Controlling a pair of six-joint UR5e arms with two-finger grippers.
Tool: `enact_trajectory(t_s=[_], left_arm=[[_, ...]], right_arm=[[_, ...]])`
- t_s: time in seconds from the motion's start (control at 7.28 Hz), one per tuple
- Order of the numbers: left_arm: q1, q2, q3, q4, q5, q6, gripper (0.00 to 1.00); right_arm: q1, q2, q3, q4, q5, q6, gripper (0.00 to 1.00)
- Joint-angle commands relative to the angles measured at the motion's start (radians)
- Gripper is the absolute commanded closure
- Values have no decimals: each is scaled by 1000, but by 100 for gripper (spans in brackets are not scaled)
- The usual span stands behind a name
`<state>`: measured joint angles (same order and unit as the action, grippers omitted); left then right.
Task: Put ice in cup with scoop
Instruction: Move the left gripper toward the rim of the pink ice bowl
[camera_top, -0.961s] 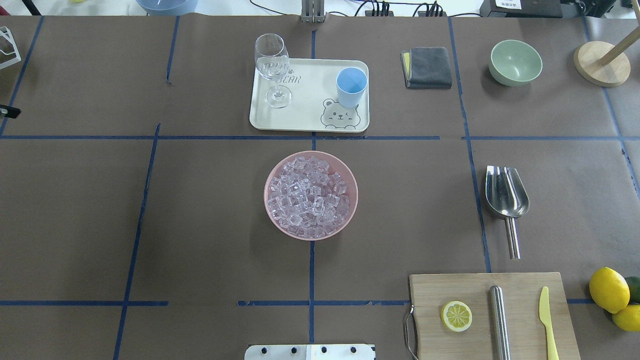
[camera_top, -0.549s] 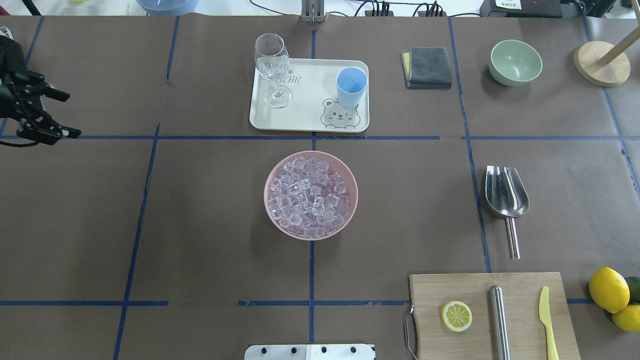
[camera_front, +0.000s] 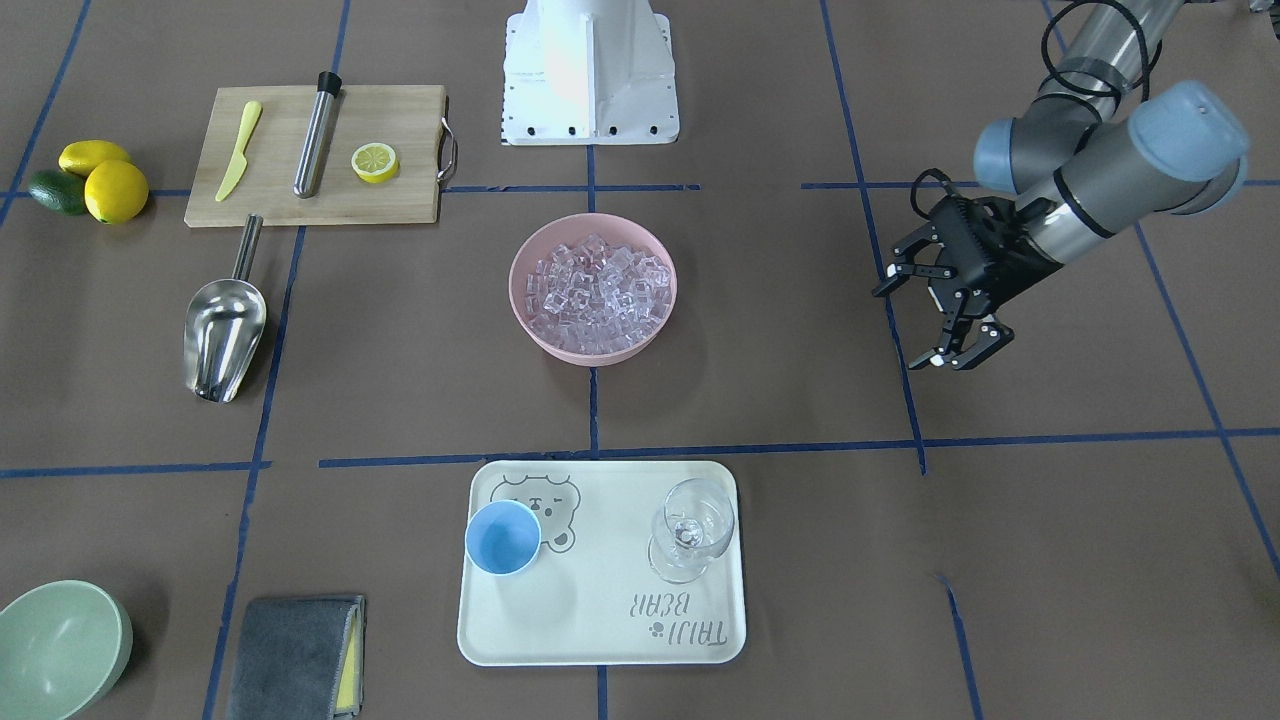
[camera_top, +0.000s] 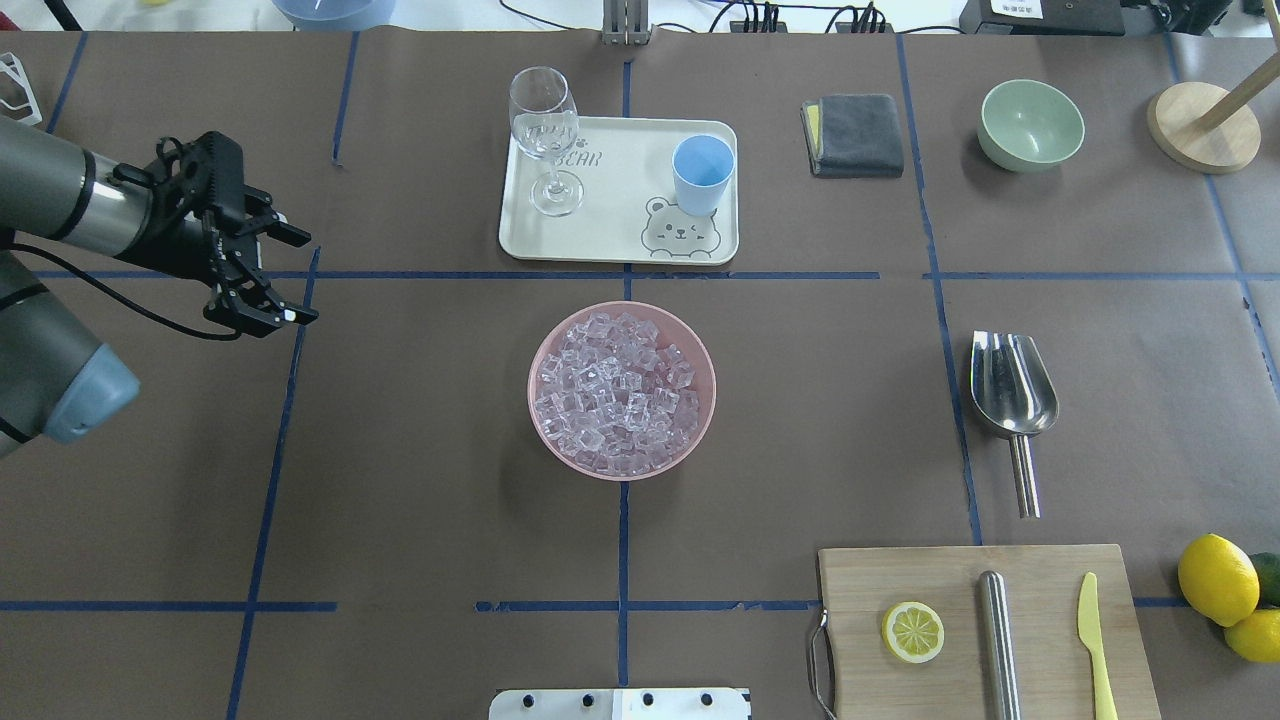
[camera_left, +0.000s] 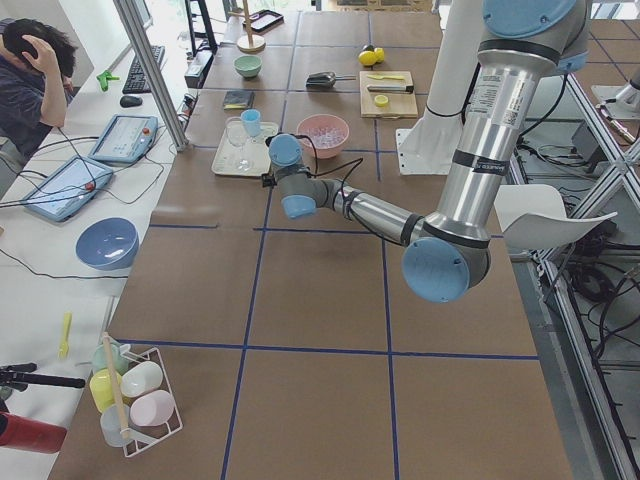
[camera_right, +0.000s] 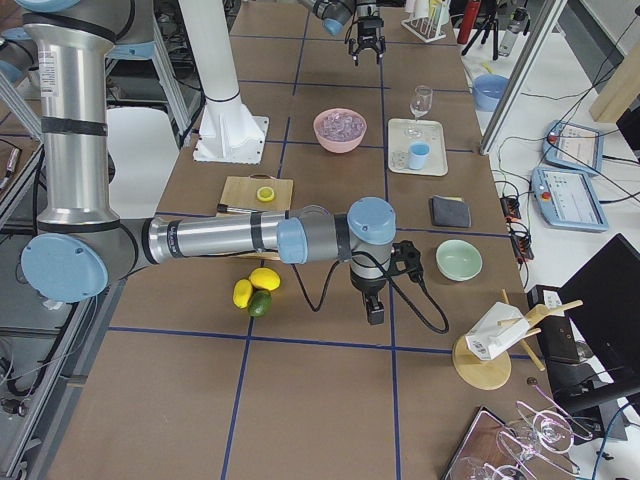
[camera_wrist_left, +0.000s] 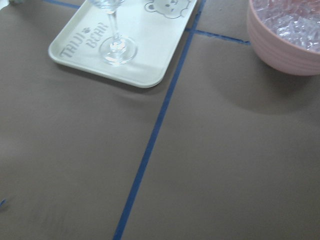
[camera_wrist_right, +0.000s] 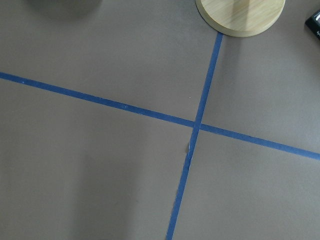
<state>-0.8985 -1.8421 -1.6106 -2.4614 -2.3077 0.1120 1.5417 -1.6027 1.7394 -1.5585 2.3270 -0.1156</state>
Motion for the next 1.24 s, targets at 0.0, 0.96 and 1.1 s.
enact_trajectory(t_s=[0.0,0.96,1.1], left_arm=[[114,-57,3,-4,41,-4,0],[361,-140,161,-252,330,-18,0],[366,-166,175,-254,340,-20,0]], right_arm=[[-2,1,2,0,2,1,0],[-44,1,12,2,89,81,0],[-55,1,29,2,89,109,0]])
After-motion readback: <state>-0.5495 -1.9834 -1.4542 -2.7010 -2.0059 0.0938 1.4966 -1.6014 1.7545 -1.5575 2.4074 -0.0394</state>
